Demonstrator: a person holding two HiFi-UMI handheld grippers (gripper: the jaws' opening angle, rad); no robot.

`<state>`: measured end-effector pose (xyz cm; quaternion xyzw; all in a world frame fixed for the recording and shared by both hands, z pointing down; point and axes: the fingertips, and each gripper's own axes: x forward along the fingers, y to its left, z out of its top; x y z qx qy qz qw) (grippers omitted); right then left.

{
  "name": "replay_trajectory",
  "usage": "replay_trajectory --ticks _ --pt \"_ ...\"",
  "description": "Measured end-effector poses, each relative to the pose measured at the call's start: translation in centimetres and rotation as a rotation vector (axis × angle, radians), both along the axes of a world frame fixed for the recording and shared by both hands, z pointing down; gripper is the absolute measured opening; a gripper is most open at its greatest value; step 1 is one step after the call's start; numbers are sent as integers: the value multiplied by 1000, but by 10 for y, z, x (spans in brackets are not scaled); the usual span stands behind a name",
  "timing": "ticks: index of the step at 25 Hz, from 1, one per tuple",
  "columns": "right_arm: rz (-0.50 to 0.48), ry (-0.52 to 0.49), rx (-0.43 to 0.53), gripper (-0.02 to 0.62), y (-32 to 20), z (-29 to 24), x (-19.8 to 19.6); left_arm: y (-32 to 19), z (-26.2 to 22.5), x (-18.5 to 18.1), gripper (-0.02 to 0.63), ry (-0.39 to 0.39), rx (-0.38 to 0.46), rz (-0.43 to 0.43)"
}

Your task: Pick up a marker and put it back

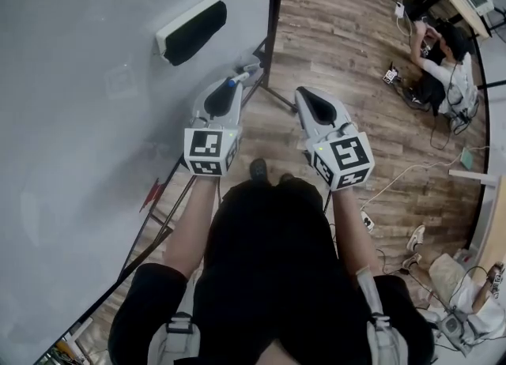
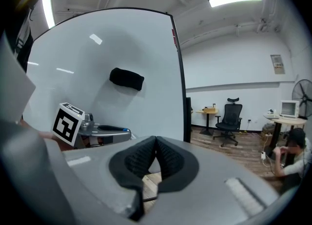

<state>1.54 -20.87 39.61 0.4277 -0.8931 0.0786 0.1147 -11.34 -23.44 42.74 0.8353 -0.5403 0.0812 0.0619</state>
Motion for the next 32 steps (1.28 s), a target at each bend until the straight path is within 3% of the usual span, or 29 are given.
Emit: replay_trajectory --ticks 11,26,32 --pt "-64 -40 -3 3 -9 -7 -23 22 -36 -18 77 83 49 -48" --pt "-99 -51 -11 3 -16 -8 -31 17 -46 -23 78 93 71 -80" --pt "-69 -46 -6 3 -20 -10 -18 -2 -37 -13 77 45 75 -54"
